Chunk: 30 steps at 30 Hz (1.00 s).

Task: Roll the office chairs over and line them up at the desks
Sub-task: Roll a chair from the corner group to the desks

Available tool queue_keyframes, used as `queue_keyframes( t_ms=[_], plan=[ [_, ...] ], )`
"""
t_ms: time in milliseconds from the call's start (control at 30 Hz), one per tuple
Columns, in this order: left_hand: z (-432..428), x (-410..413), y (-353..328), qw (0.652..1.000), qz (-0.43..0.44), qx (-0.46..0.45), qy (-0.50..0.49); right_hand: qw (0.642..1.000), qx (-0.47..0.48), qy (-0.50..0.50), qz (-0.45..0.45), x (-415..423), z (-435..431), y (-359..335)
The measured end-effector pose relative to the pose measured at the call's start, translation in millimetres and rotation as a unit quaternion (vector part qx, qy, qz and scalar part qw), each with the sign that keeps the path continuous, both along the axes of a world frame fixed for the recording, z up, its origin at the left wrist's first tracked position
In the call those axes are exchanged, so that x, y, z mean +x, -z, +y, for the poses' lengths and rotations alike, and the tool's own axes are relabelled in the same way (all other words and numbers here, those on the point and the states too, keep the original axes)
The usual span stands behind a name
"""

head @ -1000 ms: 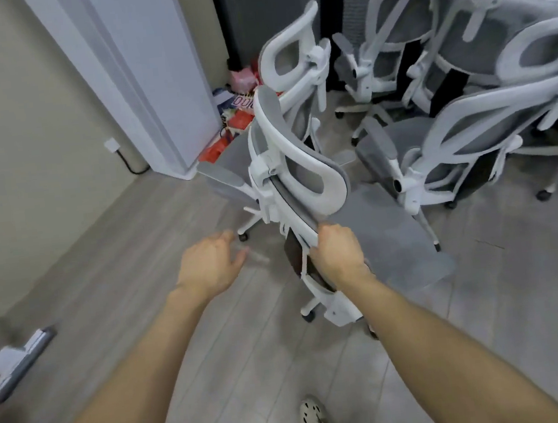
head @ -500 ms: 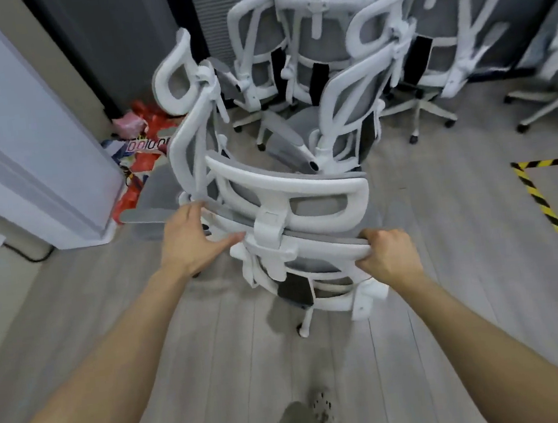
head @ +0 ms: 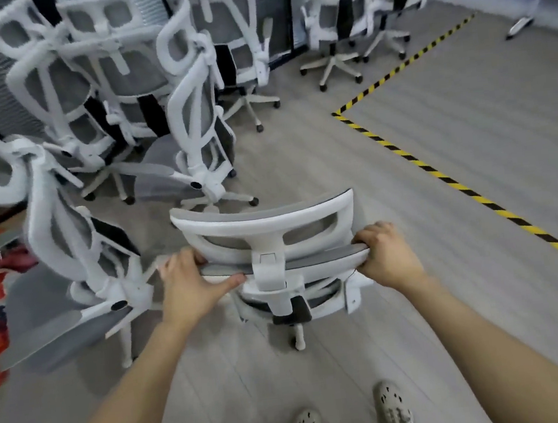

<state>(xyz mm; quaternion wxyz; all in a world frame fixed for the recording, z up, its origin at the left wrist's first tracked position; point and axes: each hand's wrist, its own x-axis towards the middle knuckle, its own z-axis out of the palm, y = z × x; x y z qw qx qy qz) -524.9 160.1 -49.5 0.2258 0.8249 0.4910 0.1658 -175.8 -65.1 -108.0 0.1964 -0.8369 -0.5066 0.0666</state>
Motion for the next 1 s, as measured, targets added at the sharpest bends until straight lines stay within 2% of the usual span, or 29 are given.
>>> queue_keyframes(
  t_ms=[333,433,533,633,833,1000],
  plan=[
    [-14,88,-9,0.985,-0.008,-0.017,0.172,0.982,0.004,0.186,0.035,-21,-119,-5],
    [-41,121,-11,0.978,-0.02,-0.021,0.207,0.978,0.011,0.204,0.041,-19,-160,-16],
    [-67,155,-7,0.975,-0.024,-0.043,0.219,0.971,0.025,0.221,0.087,-12,-197,-36],
    [-88,188,-7,0.97,-0.022,-0.055,0.238,0.945,0.076,0.279,0.15,-3,-220,-53],
    [-130,268,-16,0.949,-0.017,-0.066,0.308,0.92,0.096,0.376,0.056,46,-260,-28],
    [-175,339,-7,0.945,-0.007,-0.067,0.32,0.915,0.102,0.389,0.025,103,-313,-23]
  ],
)
